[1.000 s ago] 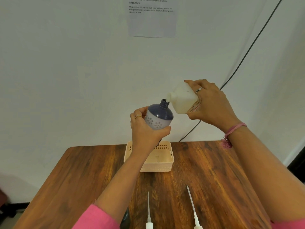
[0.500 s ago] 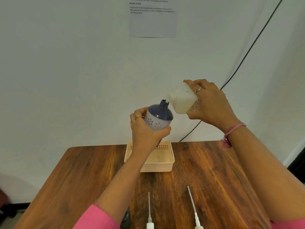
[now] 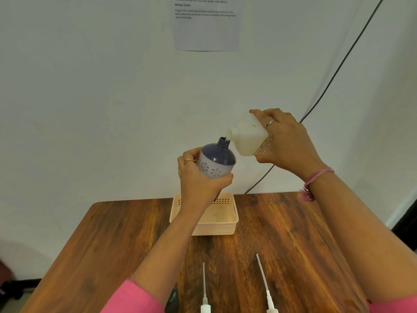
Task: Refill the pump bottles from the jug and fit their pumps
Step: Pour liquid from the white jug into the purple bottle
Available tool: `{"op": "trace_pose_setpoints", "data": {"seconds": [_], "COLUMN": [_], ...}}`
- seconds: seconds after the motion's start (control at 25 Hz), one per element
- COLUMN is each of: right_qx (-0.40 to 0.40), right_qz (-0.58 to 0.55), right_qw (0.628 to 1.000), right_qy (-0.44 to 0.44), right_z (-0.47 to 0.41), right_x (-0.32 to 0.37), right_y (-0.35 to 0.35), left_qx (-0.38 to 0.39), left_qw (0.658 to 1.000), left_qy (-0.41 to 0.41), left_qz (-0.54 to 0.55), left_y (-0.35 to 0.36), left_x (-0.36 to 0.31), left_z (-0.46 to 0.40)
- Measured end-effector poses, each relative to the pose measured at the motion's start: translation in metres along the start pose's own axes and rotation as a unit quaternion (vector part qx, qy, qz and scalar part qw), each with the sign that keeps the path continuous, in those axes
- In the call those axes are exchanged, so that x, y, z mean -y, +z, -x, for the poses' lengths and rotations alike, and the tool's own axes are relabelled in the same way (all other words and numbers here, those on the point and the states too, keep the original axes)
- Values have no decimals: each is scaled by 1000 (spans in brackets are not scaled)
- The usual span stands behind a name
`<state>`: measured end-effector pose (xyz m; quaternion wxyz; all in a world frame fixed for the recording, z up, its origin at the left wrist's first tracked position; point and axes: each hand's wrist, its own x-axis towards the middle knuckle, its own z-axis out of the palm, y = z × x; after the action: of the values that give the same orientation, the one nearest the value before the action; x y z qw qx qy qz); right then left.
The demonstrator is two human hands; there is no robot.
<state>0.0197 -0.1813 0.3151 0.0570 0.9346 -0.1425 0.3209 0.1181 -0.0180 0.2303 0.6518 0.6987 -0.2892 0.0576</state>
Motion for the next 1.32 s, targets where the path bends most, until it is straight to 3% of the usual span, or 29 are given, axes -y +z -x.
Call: {"op": "trace_pose_setpoints", "data": {"seconds": [1.32], "right_qx": [-4], "right_qz": [13], "right_qw": [1000], "right_qy": [-7], "right_z": [-2], "right_x": [2], "right_y": [1], "left_qx": [-11], "left_qw": [1000], "left_qy": [-5], "left_qz": [6], "left_y": [0], "left_x": [0], "left_z": [2]}}
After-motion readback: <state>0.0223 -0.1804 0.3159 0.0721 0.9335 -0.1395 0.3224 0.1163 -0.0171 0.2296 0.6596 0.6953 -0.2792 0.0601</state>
